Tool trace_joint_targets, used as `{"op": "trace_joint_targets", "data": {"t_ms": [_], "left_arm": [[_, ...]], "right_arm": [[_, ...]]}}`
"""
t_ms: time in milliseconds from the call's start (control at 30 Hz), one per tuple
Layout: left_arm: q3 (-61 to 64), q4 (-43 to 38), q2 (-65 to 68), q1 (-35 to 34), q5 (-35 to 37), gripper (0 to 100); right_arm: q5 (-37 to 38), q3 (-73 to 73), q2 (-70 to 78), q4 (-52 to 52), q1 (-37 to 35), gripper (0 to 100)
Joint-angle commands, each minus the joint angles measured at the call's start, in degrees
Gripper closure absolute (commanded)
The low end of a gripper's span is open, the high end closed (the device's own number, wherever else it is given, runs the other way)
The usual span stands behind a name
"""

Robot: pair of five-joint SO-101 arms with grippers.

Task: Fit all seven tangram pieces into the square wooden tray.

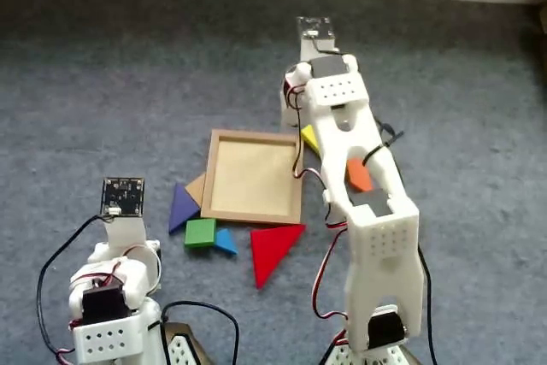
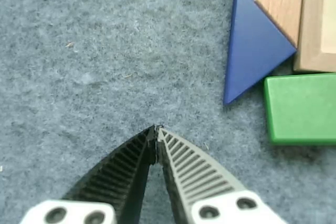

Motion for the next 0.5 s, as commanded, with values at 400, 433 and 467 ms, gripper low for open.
{"op": "trace_joint_targets", "data": {"t_ms": [400, 433, 467], "left_arm": [[1.19, 0.26, -1.71, -0.75, -0.09, 97], [1.19, 0.26, -1.71, -0.75, -0.09, 97], [1.19, 0.26, -1.71, -0.75, -0.09, 97]], "right_arm": [[0.53, -1.01, 6.64, 0.13, 1.71, 54.5], [0.53, -1.01, 7.16, -0.13, 2.07, 54.5], [0.53, -1.01, 7.43, -0.75, 2.51, 54.5]]}}
